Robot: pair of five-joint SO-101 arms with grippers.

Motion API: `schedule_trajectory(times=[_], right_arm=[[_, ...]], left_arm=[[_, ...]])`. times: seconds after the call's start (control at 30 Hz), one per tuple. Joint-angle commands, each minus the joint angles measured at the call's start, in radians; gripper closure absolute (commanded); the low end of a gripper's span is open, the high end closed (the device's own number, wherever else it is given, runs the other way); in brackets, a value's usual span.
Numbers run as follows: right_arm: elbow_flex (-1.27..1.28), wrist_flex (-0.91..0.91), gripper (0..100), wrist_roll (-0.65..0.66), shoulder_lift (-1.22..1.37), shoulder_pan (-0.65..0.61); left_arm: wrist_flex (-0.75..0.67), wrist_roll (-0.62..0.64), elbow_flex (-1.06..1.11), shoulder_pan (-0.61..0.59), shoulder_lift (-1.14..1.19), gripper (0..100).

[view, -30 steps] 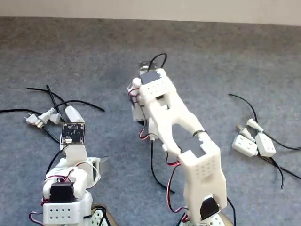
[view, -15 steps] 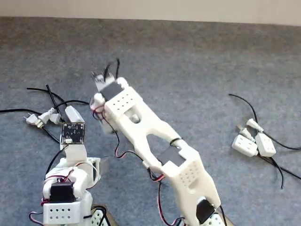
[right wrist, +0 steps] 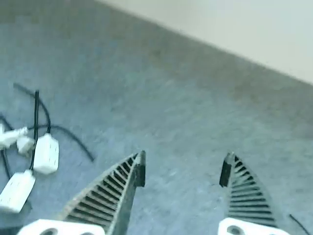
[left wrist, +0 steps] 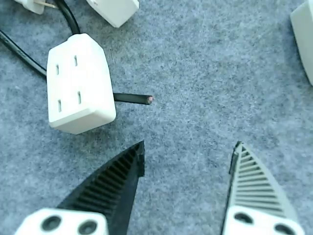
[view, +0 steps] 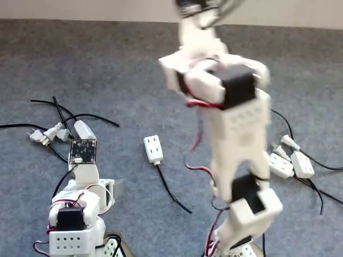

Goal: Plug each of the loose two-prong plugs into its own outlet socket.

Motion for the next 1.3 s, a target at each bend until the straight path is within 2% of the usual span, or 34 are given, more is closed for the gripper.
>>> schedule_trajectory(times=[0.0,0.17,0.47,0.57,0.73,0.83,1.07,1.27], right_arm=[[-0.042,0.039,75.4,0.008,-0.174,0.048],[0.036,0.039,75.4,0.008,-0.375,0.047],[0.524,0.035,75.4,0.012,-0.690,0.048],[0.641,0.035,75.4,0.012,-0.751,0.050],[0.785,0.035,75.4,0.012,-0.842,0.050],[0.858,0.033,75.4,0.012,-0.889,0.050],[0.983,0.033,75.4,0.012,-0.984,0.050],[1.082,0.025,75.4,0.012,-1.046,0.050]], left_arm=[[-0.015,0.003,0.019,-0.005,0.008,72],[-0.015,0.003,0.019,-0.001,0.008,72],[-0.015,0.003,0.019,0.148,0.008,71],[-0.023,0.002,0.008,0.140,0.007,71],[-0.061,0.005,-0.168,-0.088,0.007,71],[-0.138,0.002,-0.248,-0.226,0.007,71],[-0.184,0.006,-0.326,-0.550,0.007,71],[-0.264,0.006,-0.397,-0.662,0.007,71]])
